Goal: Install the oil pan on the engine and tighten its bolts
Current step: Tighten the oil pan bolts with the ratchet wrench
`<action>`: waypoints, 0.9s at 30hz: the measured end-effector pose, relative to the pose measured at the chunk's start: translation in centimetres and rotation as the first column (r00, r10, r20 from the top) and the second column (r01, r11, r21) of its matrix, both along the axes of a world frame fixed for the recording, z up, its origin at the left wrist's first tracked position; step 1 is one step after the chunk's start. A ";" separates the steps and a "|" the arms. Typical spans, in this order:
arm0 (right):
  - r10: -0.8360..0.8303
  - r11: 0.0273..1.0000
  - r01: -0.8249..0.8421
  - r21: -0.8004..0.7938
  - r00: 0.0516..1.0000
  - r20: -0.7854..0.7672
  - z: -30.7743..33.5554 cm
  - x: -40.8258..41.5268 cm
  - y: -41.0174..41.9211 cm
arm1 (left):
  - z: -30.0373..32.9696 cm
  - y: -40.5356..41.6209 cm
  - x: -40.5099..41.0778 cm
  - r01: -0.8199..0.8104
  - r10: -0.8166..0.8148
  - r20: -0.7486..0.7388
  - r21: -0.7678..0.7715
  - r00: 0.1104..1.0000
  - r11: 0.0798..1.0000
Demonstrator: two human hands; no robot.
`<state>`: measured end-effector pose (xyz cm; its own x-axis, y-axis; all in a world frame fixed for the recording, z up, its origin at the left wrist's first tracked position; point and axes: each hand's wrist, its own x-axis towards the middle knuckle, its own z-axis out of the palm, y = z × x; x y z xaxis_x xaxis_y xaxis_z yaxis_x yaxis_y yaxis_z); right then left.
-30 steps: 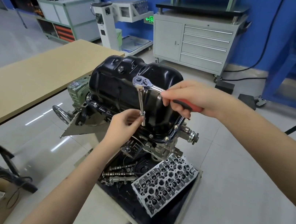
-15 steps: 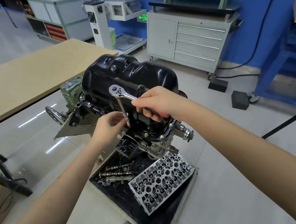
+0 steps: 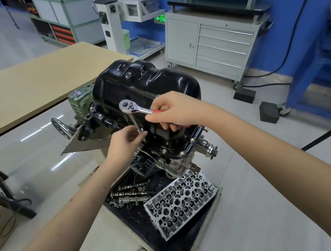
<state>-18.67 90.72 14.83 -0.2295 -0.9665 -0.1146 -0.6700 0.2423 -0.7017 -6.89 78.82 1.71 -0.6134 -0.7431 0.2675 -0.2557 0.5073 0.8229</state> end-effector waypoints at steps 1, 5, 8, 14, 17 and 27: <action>0.013 1.000 -0.014 -0.014 0.998 -0.056 0.2 0.1 -0.2 | 0.0 0.0 -0.1 -0.004 0.004 0.009 -0.036 1.000 0.999; 0.113 0.989 -0.143 -0.029 0.874 -0.472 1.5 0.3 -0.9 | 0.2 -0.3 -0.1 0.032 -0.023 0.078 -0.113 0.997 0.993; 0.102 0.990 -0.142 -0.014 0.771 -0.628 2.4 0.4 -1.2 | 0.5 -0.4 0.1 0.099 -0.073 0.159 -0.159 0.985 0.982; 0.022 0.998 -0.056 -0.024 0.700 -0.714 1.6 2.2 -0.9 | 2.6 0.1 0.1 -0.013 0.009 -0.040 -0.096 0.999 0.995; 0.017 1.000 -0.010 0.015 0.734 -0.679 0.9 3.5 -0.9 | 3.5 0.1 -0.1 0.027 -0.025 0.015 -0.178 1.000 0.984; 0.033 0.999 -0.046 0.007 0.606 -0.795 2.1 3.5 -1.8 | 4.2 -0.5 0.5 0.188 -0.159 0.141 -0.227 0.977 0.956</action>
